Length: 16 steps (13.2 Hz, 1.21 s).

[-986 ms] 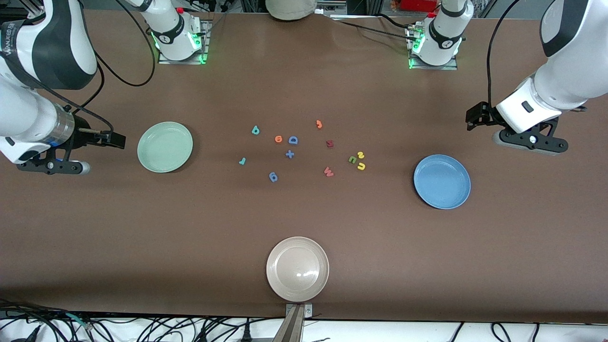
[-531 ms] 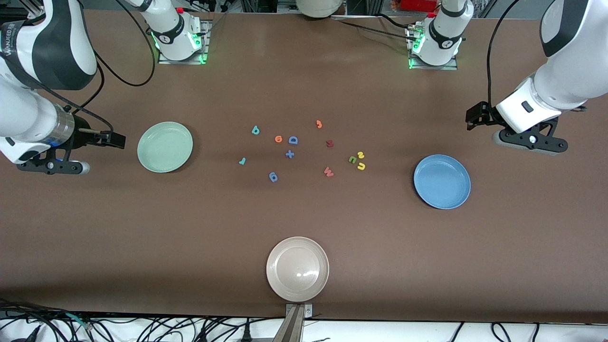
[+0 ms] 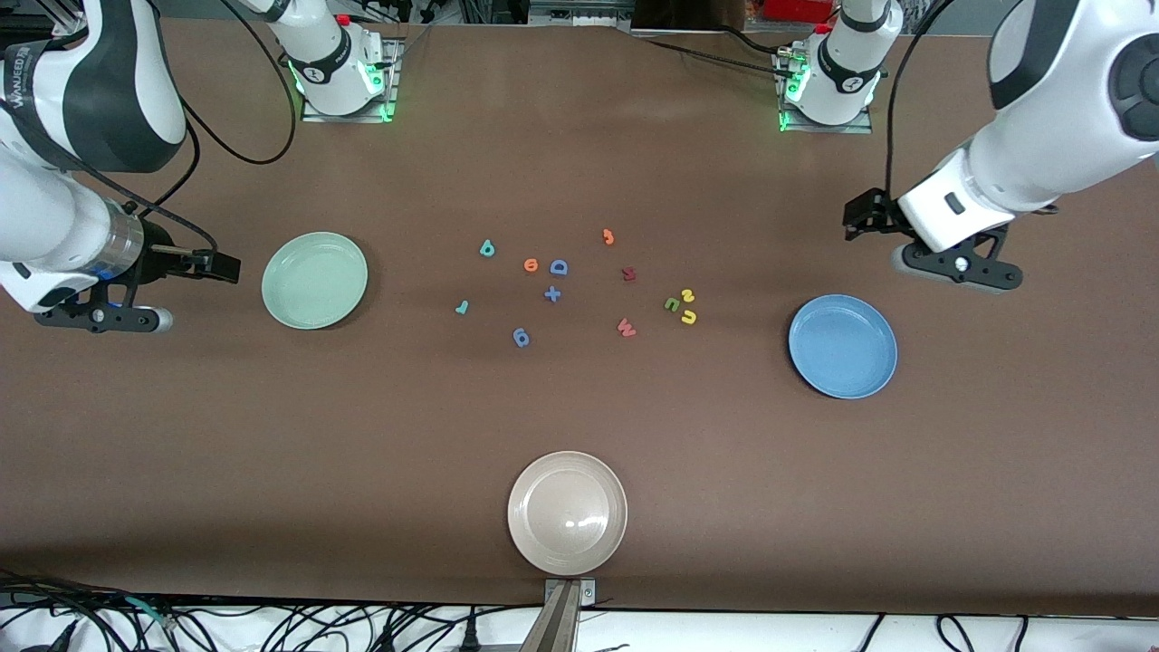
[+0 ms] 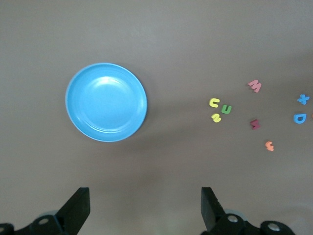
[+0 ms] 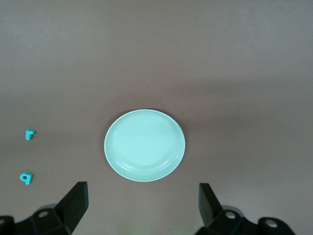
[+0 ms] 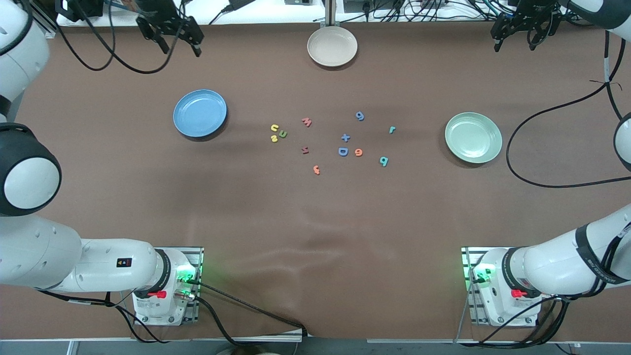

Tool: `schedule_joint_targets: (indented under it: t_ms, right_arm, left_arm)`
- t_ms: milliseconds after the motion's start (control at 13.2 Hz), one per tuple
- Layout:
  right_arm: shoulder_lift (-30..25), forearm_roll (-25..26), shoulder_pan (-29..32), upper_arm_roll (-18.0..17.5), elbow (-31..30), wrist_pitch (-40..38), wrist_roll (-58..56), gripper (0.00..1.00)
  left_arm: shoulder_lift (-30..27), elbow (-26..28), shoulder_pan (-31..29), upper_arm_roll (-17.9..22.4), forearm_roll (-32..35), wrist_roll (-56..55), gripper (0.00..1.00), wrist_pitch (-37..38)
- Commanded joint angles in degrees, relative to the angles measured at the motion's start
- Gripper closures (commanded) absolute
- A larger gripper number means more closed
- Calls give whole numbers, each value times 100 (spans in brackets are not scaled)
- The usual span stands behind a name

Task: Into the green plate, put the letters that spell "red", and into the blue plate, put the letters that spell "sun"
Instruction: 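Grasp the yellow letter with the left gripper while the right gripper reaches cyan letters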

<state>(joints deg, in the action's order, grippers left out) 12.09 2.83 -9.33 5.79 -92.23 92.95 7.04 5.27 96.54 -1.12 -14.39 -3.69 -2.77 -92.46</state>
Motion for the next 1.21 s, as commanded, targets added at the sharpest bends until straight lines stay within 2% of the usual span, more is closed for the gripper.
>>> schedule_joint_targets:
  t_ms: [0, 152, 379, 455, 683, 910, 1138]
  right_arm:
    - [-128, -116, 10, 2, -137, -14, 78, 0]
    - [-128, -125, 10, 2, -146, -22, 244, 0]
    - [-137, -142, 10, 2, -172, -22, 324, 0]
    - [-137, -186, 10, 2, -181, -22, 333, 0]
    - [-111, -309, 10, -42, -172, -75, 928, 1]
    - [-58, -730, -7, -139, -172, -84, 1551, 1]
    - [82, -933, -156, -402, -198, -40, 2500, 1]
  left_arm:
    - [464, 84, 120, -326, -123, -600, 0, -498]
    - [1078, 93, 357, -486, 17, -1198, 0, -737]
    - [1537, 154, 796, -486, 79, -1314, 0, -1070]
    - [1573, 294, 884, -486, 79, -1436, 0, -1342]
    - [1486, 1277, 1096, -486, 88, -1736, 0, -2518]
    - [1503, 1946, 1218, -495, 97, -1736, 0, -3547]
    - [1766, 2168, 1237, -503, 666, -1736, 0, -4095]
